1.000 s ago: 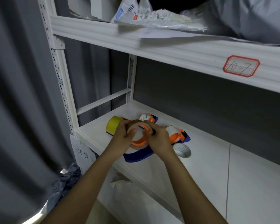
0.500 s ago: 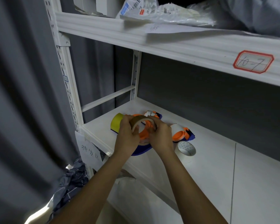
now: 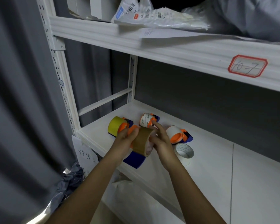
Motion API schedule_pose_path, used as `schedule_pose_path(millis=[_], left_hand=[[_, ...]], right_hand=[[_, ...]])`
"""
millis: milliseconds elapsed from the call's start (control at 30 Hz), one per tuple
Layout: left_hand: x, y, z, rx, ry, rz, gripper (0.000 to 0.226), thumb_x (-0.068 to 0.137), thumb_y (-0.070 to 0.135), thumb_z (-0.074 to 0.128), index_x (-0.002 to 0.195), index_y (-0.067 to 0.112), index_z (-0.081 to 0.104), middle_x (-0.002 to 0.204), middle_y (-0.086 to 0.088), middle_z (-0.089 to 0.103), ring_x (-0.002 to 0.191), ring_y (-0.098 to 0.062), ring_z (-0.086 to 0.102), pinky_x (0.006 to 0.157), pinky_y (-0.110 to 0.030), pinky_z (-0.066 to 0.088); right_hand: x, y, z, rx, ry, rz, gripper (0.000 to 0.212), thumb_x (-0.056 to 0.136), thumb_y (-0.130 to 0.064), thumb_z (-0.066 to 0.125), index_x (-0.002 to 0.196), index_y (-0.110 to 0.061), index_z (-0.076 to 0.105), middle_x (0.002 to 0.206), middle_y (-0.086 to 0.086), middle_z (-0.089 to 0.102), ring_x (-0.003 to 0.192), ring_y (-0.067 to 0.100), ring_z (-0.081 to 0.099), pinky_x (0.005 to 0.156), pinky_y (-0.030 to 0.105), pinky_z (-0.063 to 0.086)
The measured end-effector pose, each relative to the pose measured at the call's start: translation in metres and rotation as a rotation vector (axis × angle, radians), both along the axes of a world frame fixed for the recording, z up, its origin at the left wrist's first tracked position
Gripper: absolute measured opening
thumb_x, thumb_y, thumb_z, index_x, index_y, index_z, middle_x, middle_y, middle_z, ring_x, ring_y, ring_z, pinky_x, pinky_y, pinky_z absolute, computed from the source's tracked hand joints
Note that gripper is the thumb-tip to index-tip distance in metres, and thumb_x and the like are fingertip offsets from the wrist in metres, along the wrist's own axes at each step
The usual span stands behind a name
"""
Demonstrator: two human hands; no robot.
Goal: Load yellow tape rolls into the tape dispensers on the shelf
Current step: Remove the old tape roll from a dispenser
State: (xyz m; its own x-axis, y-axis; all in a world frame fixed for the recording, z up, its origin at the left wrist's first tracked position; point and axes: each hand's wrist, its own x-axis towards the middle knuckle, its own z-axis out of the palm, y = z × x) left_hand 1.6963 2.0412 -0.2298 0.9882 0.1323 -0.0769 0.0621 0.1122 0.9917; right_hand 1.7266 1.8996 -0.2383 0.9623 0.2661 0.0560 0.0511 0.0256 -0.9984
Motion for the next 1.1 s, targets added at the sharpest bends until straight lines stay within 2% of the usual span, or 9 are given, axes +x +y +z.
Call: schedule_pose_path(millis=[100, 233, 333, 500, 667, 800, 933, 1033, 1100], left_hand=[[0.002, -0.002, -0.004, 0.024, -0.006, 0.029, 0.017, 0.090, 0.045, 0.049, 0.105, 0.037, 0.050, 0.109, 0.006, 0.059, 0.097, -0.009, 0.055, 0.069, -0.021, 0.042], [0.004, -0.007, -0.010, 0.076, -0.001, -0.021, 0.015, 0.092, 0.046, 0.044, 0.106, 0.042, 0.047, 0.112, 0.010, 0.053, 0.099, -0.007, 0.052, 0.075, -0.020, 0.041], [0.004, -0.012, -0.017, 0.106, 0.008, -0.012, 0.019, 0.093, 0.050, 0.036, 0.110, 0.043, 0.042, 0.104, 0.019, 0.051, 0.095, -0.001, 0.051, 0.077, -0.018, 0.039], [0.005, -0.014, -0.020, 0.238, -0.053, 0.041, 0.012, 0.096, 0.044, 0.039, 0.092, 0.040, 0.050, 0.091, 0.017, 0.057, 0.082, 0.001, 0.056, 0.055, -0.005, 0.043], [0.013, -0.014, -0.028, 0.172, 0.004, 0.150, 0.014, 0.097, 0.044, 0.036, 0.104, 0.036, 0.046, 0.090, 0.016, 0.053, 0.082, -0.001, 0.053, 0.061, -0.015, 0.040], [0.018, -0.014, -0.026, 0.164, -0.063, 0.149, 0.016, 0.096, 0.046, 0.037, 0.087, 0.043, 0.049, 0.089, 0.016, 0.057, 0.082, -0.002, 0.057, 0.060, -0.015, 0.041], [0.027, -0.013, -0.021, 0.057, -0.036, 0.223, 0.017, 0.098, 0.042, 0.034, 0.097, 0.035, 0.049, 0.089, 0.011, 0.056, 0.080, -0.005, 0.055, 0.060, -0.020, 0.041], [0.036, 0.017, -0.021, 0.002, 0.012, 0.335, 0.022, 0.099, 0.042, 0.034, 0.102, 0.027, 0.050, 0.093, 0.002, 0.056, 0.081, -0.014, 0.055, 0.063, -0.028, 0.049], [0.040, 0.028, -0.019, -0.012, -0.004, 0.283, 0.025, 0.099, 0.040, 0.036, 0.113, 0.023, 0.049, 0.094, 0.006, 0.056, 0.082, -0.011, 0.056, 0.052, -0.018, 0.050]], right_hand=[[-0.004, -0.003, -0.006, 0.052, 0.152, 0.058, 0.047, 0.095, -0.034, 0.047, 0.140, -0.039, 0.032, 0.144, -0.002, 0.038, 0.126, 0.021, 0.045, 0.096, 0.042, 0.049], [-0.011, 0.003, -0.011, 0.041, 0.262, 0.140, 0.070, 0.065, -0.072, 0.058, 0.127, -0.055, 0.029, 0.136, -0.009, 0.042, 0.117, 0.016, 0.051, 0.073, 0.037, 0.058], [-0.010, 0.009, -0.014, 0.054, 0.252, 0.058, 0.070, 0.063, -0.070, 0.062, 0.123, -0.049, 0.031, 0.133, -0.005, 0.045, 0.111, 0.017, 0.056, 0.065, 0.034, 0.059], [-0.008, 0.013, -0.024, 0.205, 0.311, -0.085, 0.048, 0.073, -0.051, 0.070, 0.114, -0.043, 0.046, 0.119, 0.002, 0.058, 0.102, 0.020, 0.064, 0.063, 0.031, 0.057], [-0.011, 0.019, -0.029, 0.245, 0.317, -0.122, 0.074, 0.058, -0.057, 0.072, 0.124, -0.039, 0.043, 0.125, 0.005, 0.053, 0.103, 0.024, 0.062, 0.063, 0.031, 0.056], [-0.005, 0.016, -0.028, 0.265, 0.243, -0.150, 0.062, 0.066, -0.053, 0.073, 0.120, -0.041, 0.045, 0.125, 0.004, 0.053, 0.103, 0.025, 0.063, 0.064, 0.034, 0.057], [-0.003, 0.007, -0.027, 0.317, 0.250, -0.227, 0.047, 0.078, -0.046, 0.067, 0.119, -0.042, 0.045, 0.126, 0.005, 0.053, 0.106, 0.026, 0.060, 0.062, 0.032, 0.056], [0.000, -0.029, -0.031, 0.376, 0.233, -0.347, 0.066, 0.068, -0.057, 0.064, 0.127, -0.038, 0.042, 0.128, 0.006, 0.052, 0.106, 0.024, 0.059, 0.059, 0.029, 0.055], [0.002, -0.050, -0.032, 0.228, 0.159, -0.341, 0.072, 0.064, -0.059, 0.066, 0.128, -0.044, 0.038, 0.131, 0.002, 0.046, 0.104, 0.022, 0.057, 0.057, 0.025, 0.054]])
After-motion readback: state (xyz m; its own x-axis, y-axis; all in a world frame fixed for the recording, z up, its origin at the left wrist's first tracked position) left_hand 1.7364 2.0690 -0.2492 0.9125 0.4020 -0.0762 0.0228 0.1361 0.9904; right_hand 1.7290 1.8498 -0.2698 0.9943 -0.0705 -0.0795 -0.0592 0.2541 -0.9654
